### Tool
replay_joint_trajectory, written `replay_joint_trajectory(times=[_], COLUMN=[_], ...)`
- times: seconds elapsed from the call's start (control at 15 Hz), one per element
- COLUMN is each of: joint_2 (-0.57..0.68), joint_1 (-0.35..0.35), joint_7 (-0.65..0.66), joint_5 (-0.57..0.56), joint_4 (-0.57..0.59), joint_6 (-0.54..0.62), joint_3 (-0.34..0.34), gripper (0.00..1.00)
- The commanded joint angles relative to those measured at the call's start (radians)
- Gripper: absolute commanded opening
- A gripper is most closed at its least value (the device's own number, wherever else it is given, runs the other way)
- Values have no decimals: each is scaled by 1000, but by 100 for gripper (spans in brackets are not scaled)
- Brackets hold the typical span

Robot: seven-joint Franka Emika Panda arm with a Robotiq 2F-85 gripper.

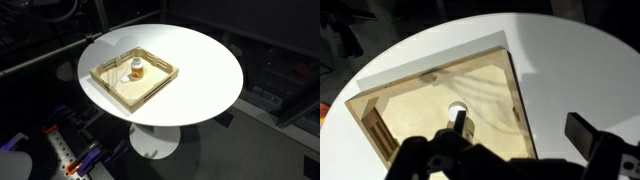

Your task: Place the lid on the white bottle

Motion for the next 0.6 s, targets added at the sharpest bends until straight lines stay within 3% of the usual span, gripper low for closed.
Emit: replay_joint_trajectory(times=[0.0,0.53], joint_2=[79,284], joint_1=[-14,-14], joint_7=[38,27], joint_5=[-78,-173], joint_4=[5,23], joint_6=[70,207], joint_3=[-24,-123], gripper=[100,100])
